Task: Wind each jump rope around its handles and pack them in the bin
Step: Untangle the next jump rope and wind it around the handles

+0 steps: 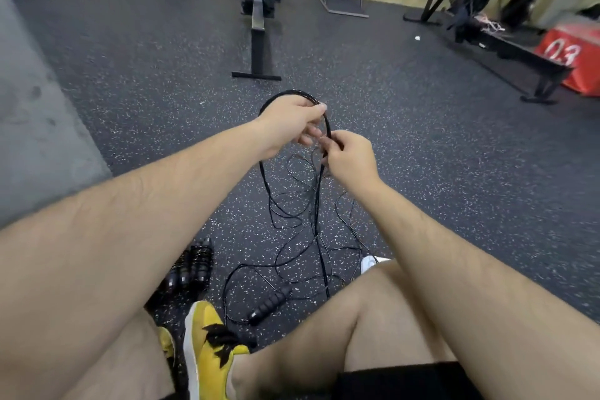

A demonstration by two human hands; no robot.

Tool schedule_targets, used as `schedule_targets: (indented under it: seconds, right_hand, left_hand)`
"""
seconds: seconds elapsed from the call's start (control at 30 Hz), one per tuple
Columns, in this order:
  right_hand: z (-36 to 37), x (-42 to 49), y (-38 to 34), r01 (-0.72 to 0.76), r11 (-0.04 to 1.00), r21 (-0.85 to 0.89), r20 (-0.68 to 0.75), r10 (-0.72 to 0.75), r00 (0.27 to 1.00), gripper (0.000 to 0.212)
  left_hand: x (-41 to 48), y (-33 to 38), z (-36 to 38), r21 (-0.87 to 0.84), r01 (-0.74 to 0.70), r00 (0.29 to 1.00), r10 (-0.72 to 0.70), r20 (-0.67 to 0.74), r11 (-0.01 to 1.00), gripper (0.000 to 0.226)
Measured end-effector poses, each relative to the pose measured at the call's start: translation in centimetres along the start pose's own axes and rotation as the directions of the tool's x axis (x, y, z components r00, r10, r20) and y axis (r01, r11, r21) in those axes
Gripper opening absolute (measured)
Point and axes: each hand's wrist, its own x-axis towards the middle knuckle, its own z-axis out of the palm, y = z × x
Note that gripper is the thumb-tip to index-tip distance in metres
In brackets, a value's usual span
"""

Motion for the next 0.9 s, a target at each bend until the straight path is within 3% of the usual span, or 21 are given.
schedule_targets:
  seconds: [0.1,0.23,0.33,0.4,0.47,0.57,0.63,0.73,0.77,0.83,0.9]
  right_hand:
    - [-1.4,0.9,-1.8,0.058,0.998,-0.015,-0.019,-0.058,0.998,0.027]
    - [-3.2,1.9,-4.7,0.101,0.995,-0.021,-0.046,-0.102,0.994,0.029]
    - [-4.2,2.5,-7.0,0.094,0.986,0.136,-0.070,-0.085,0.994,0.029]
    - [-4.9,2.7,-8.4,0.085,0.960,0.265,-0.090,-0.063,0.994,0.027]
    - [-5.7,3.0,-9.0,0.069,0.940,0.333,-0.100,-0.037,0.994,0.026]
    - [-6.0,2.5,-7.7,0.021,0.942,0.336,-0.103,0.015,0.995,0.024]
    - [-4.9,0.5,-5.2,-0.075,0.960,0.270,0.024,0.072,0.997,0.024]
    - [-2.2,-3.7,-1.6,-0.107,0.993,-0.050,0.287,0.117,0.951,0.013]
    - [-1.6,-4.5,-1.0,-0.100,0.993,-0.070,0.307,0.117,0.944,0.009]
    - [-0.9,-4.5,-0.8,-0.084,0.995,-0.048,0.266,0.094,0.959,0.026]
    - [-0.9,-3.7,-1.9,-0.103,0.993,0.053,0.223,0.089,0.971,0.025]
  left_hand:
    - [-0.5,-0.7,0.0,0.005,0.033,0.999,-0.033,-0.010,0.999,0.034]
    - [-1.4,-3.6,0.5,0.285,0.079,0.986,-0.116,0.117,0.955,0.039]
    - [-1.6,-5.0,2.0,0.312,0.066,0.975,-0.129,0.184,0.948,0.028]
    - [-1.4,-4.8,3.1,0.290,-0.011,0.979,-0.049,0.198,0.957,0.021]
    - [-1.3,-3.8,3.9,0.247,-0.085,0.985,0.044,0.166,0.965,0.020]
    - [-0.7,-2.0,4.2,0.232,-0.171,0.984,0.176,0.002,0.958,0.027]
    - [-0.1,-0.8,3.9,0.236,-0.239,0.958,0.269,-0.104,0.942,0.031]
    - [-0.1,0.7,3.4,0.129,-0.258,0.950,0.275,-0.144,0.958,0.030]
    - [-0.3,1.0,3.1,0.128,-0.270,0.947,0.287,-0.143,0.954,0.029]
    - [-0.7,1.3,2.5,0.139,-0.276,0.943,0.296,-0.151,0.951,0.029]
    - [-0.9,1.0,1.5,0.169,-0.235,0.948,0.264,-0.179,0.957,0.032]
